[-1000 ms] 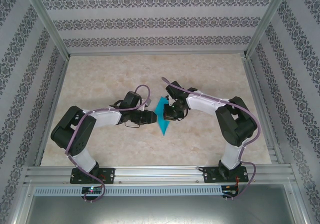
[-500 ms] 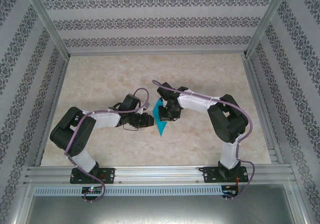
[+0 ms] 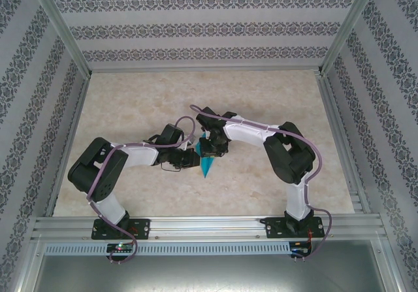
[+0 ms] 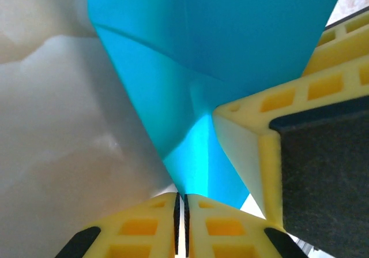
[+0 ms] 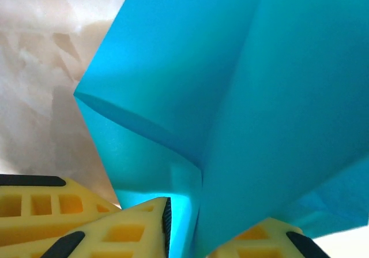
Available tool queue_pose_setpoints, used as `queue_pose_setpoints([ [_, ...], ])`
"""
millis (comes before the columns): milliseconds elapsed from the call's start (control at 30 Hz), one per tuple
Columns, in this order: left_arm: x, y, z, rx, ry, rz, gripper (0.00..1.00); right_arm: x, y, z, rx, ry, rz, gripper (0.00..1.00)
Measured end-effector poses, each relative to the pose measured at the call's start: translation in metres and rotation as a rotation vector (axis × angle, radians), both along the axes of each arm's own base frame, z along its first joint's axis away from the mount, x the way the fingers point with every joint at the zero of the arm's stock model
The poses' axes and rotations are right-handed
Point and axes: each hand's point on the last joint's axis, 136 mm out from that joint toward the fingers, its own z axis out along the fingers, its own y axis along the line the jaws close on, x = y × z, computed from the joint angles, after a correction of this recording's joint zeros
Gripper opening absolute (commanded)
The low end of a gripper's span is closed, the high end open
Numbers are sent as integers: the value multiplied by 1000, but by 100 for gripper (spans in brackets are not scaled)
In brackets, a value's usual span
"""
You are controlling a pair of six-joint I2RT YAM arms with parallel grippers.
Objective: Fold a paper plane with a square sheet of paper (pick it up from the middle)
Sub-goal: Turn over a paper plane at the center of the table.
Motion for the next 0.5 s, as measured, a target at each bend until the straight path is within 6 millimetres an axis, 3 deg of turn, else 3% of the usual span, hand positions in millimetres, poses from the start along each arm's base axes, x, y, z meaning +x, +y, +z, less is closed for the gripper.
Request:
queue_pose_setpoints([
  [267,-6,6,6,19,-8,-1,15,1,6,-8,-93,-10,32,16],
  [500,-16,23,17,80,-35,21,15,4,9,-10,-204,-43,67,11],
])
